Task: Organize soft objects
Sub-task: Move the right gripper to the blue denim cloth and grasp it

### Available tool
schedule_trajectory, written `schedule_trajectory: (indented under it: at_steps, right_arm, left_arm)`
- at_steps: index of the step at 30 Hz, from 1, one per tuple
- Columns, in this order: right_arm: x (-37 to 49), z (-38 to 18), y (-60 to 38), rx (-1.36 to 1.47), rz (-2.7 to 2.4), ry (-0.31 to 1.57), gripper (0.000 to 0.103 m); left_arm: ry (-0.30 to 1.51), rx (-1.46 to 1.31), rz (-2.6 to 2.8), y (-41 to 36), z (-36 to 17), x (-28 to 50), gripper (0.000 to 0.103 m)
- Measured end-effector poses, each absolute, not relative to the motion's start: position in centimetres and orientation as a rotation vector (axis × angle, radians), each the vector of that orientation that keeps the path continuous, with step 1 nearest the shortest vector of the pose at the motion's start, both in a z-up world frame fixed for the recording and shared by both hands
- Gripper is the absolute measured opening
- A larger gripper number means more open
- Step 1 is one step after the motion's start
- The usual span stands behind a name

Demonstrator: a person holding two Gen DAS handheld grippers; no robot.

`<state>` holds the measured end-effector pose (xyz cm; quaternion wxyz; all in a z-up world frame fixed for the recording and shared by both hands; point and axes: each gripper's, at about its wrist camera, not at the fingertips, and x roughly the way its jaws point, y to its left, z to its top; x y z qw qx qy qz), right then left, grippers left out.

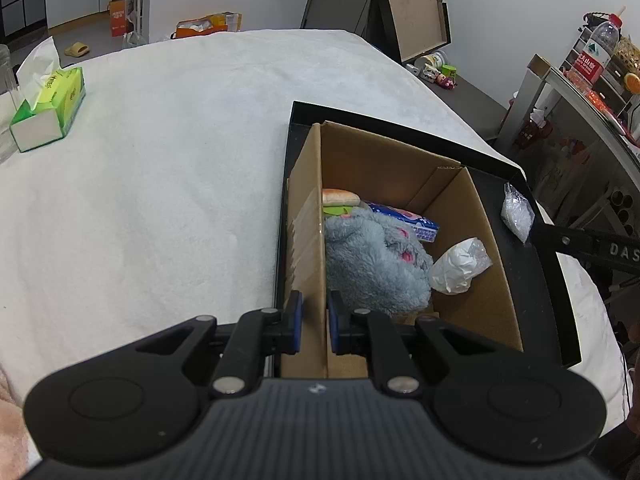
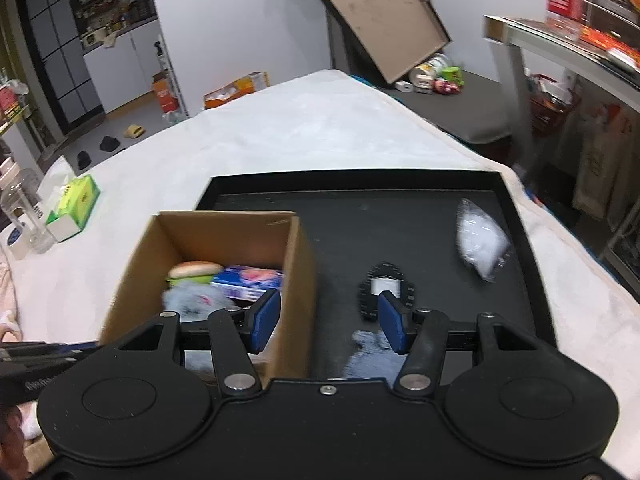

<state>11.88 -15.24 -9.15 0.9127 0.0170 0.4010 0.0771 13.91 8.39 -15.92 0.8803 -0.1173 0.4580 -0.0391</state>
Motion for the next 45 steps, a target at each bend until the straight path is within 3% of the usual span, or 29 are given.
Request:
schedule_trajectory:
  at_steps: [23, 33, 45]
  right_arm:
    - [12.4, -14.4, -19.7, 0.099, 0.166, 0.895, 0.054]
    - [13.2, -17.7, -20.6, 0.143, 0.195, 0.94, 0.054]
    - [13.8, -20.0, -20.7, 0.14, 0.245, 0.941, 0.054]
  left_arm:
    - [0.974, -0.122, -0.018, 6.3, -15.4, 14.6, 0.018]
    - [0.998, -0.077, 0.016, 5.3, -15.5, 15.4, 0.046]
    - [1.021, 0.006, 0.07, 3.1, -16.0, 16.5, 0.052]
